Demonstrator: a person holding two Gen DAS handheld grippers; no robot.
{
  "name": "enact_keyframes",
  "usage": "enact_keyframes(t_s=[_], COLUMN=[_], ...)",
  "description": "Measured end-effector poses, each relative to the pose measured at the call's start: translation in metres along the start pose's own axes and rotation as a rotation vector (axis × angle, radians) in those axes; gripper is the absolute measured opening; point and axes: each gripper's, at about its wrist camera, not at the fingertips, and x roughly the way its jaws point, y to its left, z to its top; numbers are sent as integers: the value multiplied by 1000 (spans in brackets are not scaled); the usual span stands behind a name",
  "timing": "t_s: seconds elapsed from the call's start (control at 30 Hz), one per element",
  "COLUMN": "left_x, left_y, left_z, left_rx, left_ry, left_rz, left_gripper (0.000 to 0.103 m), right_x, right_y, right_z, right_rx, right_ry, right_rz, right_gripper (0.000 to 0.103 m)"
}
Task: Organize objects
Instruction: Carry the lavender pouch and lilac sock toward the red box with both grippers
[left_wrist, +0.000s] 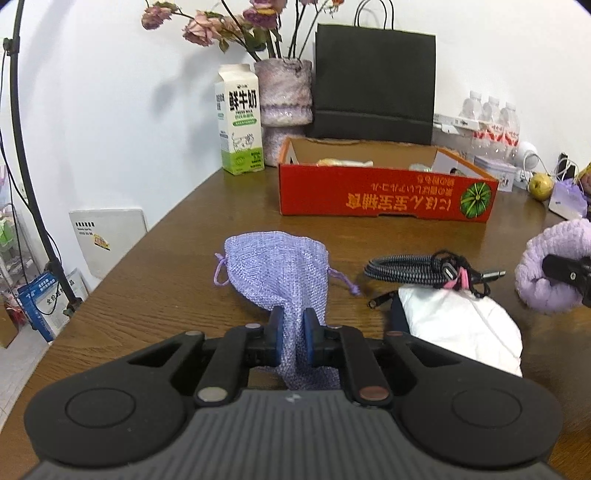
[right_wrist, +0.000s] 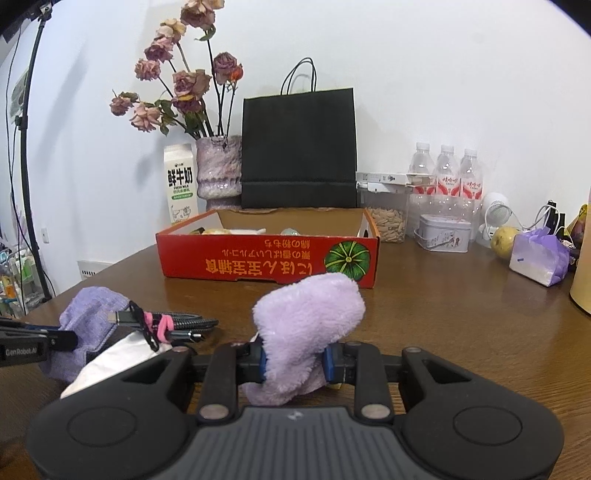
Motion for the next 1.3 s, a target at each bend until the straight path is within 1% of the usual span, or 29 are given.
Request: enact_keyframes(t_s=[0.27, 0.63, 0.9, 1.3], left_x=[-18, -25, -21, -1], left_y=[0, -14, -22, -33], left_z=[16, 37, 51, 79], left_rx=[5, 15, 15, 8], left_ry=[-60, -115, -137, -170], left_rz=[6, -20, -40, -63], left_gripper=[12, 12, 12, 12], right_x=[-8, -9, -3, 21], right_y=[1, 11, 20, 22], right_z=[8, 23, 35, 61], right_rx=[2, -5, -15, -22], right_ry=[-33, -61, -80, -103], right_rz=[4, 33, 47, 53], right_gripper=[25, 25, 25, 25])
